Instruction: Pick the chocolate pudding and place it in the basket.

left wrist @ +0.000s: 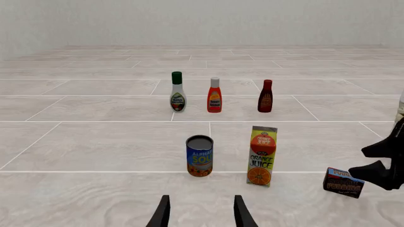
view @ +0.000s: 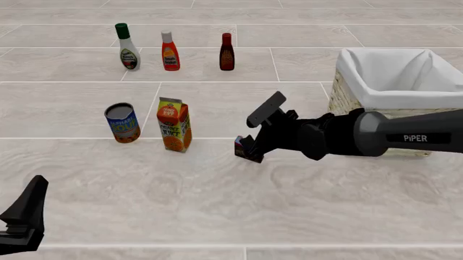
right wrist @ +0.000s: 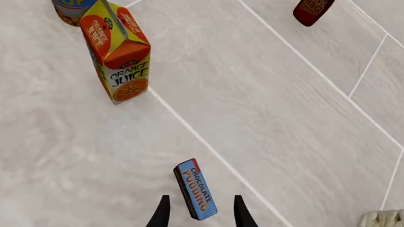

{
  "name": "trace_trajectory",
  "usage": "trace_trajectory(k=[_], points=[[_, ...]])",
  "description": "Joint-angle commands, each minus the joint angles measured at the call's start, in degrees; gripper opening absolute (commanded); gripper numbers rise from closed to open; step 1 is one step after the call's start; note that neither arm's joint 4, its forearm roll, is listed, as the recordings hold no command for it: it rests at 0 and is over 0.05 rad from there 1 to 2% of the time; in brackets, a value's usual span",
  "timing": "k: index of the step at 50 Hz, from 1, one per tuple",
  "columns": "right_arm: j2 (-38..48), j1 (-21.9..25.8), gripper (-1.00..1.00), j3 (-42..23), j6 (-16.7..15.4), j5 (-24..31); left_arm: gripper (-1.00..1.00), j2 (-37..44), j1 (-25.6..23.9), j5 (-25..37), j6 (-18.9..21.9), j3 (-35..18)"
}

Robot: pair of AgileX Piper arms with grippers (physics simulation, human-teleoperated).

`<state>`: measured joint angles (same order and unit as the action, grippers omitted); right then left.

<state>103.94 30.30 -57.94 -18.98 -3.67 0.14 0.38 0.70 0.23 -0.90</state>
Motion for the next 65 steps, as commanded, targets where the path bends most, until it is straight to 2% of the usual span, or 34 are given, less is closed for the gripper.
trace_trajectory(k=[1,65], points=[[1.9,-0.2,1.00,-0.6,-0.5,0.0,1.00,0.0,0.0,-0.1,0.0,0.0],[10.3,-2.0,1.00,-5.9,-3.8,4.0,1.00,0.0,0.0,0.0,0.0,0.0]])
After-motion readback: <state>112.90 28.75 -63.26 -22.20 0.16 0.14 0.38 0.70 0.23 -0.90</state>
